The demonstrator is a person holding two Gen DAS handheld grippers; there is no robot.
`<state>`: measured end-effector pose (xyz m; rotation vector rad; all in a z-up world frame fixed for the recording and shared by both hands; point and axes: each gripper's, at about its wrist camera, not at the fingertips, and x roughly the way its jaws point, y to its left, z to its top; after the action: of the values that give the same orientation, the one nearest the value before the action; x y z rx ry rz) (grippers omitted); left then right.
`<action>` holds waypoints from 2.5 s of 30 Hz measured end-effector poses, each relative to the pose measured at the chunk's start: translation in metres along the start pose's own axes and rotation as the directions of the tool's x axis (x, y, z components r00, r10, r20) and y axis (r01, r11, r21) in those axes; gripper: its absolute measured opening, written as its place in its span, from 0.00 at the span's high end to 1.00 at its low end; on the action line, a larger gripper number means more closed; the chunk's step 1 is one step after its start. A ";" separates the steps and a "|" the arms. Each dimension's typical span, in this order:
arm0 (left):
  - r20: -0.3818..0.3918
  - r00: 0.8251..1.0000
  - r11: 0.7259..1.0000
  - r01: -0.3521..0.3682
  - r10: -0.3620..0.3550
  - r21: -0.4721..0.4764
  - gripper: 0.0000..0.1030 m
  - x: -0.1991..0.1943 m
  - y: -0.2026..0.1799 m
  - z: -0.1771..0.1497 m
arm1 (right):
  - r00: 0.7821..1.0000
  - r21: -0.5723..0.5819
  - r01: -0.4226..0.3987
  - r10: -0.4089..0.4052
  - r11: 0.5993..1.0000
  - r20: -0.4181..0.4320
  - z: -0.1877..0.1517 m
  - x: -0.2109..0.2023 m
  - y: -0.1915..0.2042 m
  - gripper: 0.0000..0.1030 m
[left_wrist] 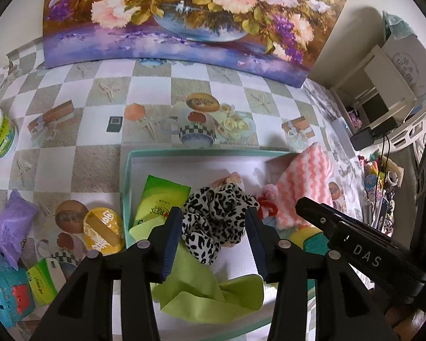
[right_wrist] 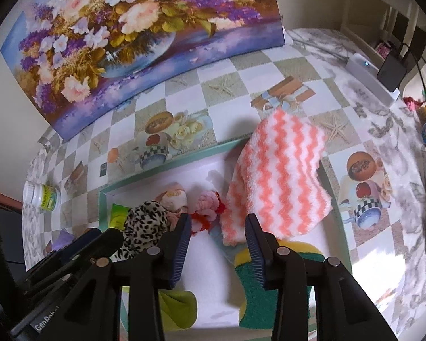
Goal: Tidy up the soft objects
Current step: 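Lower the scrunchie and plush toy into the tray and open both grippers, then move both grippers back toward the remaining pile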
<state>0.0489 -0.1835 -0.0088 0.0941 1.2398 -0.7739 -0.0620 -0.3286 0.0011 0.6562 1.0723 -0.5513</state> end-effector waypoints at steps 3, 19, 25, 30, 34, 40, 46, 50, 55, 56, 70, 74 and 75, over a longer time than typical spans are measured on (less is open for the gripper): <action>0.017 1.000 1.000 -0.010 0.010 0.003 0.54 -0.006 0.000 0.002 | 1.000 -0.006 0.001 -0.001 1.000 0.009 0.001 -0.004 0.002 0.59; 0.046 0.994 0.995 -0.100 0.101 -0.017 0.26 -0.008 0.013 0.005 | 0.997 -0.029 0.079 -0.079 0.996 -0.001 0.001 0.002 0.004 0.30; 0.064 0.987 0.989 -0.147 0.148 -0.028 0.22 -0.008 0.022 0.007 | 0.993 -0.033 0.115 -0.115 0.993 0.005 0.001 0.003 0.002 0.18; 0.071 0.981 0.982 -0.180 0.183 -0.054 0.10 -0.006 0.032 0.008 | 0.990 -0.038 0.141 -0.140 0.989 0.013 0.001 0.003 0.001 0.02; 0.085 0.974 0.976 -0.204 0.210 -0.081 0.05 -0.007 0.040 0.007 | 0.989 -0.041 0.148 -0.147 0.988 0.016 0.001 0.004 0.002 0.00; 0.081 0.972 0.972 -0.214 0.222 -0.098 0.02 -0.006 0.049 0.008 | 0.989 -0.055 0.149 -0.148 0.987 0.014 0.000 0.004 0.006 0.00; 0.063 0.968 0.968 -0.236 0.242 -0.084 0.02 -0.004 0.050 0.007 | 0.987 -0.054 0.160 -0.159 0.986 0.018 -0.003 -0.001 0.011 0.00; 0.051 0.965 0.965 -0.253 0.257 -0.066 0.02 -0.006 0.050 0.004 | 0.990 -0.064 0.137 -0.136 0.988 0.022 -0.009 -0.006 0.020 0.00; 0.048 0.961 0.962 -0.269 0.271 -0.053 0.02 -0.015 0.051 -0.001 | 0.988 -0.083 0.155 -0.153 0.984 0.031 -0.018 -0.013 0.028 0.00; 0.048 0.960 0.960 -0.274 0.276 -0.051 0.02 -0.017 0.052 -0.002 | 0.987 -0.086 0.158 -0.156 0.984 0.035 -0.021 -0.015 0.030 0.00; 0.057 0.957 0.958 -0.282 0.285 -0.055 0.02 -0.048 0.069 -0.024 | 0.982 -0.138 0.178 -0.167 0.974 0.088 -0.040 -0.039 0.051 0.00; 0.071 0.956 0.958 -0.278 0.283 -0.072 0.02 -0.060 0.077 -0.028 | 0.983 -0.148 0.173 -0.162 0.974 0.087 -0.049 -0.039 0.057 0.00; 0.074 0.956 0.957 -0.279 0.285 -0.077 0.02 -0.063 0.080 -0.029 | 0.983 -0.151 0.172 -0.161 0.973 0.085 -0.050 -0.038 0.058 0.00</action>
<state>0.0641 -0.0799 0.0089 0.1796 1.1399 -0.4838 -0.0669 -0.2486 0.0324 0.4065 1.0971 -0.6232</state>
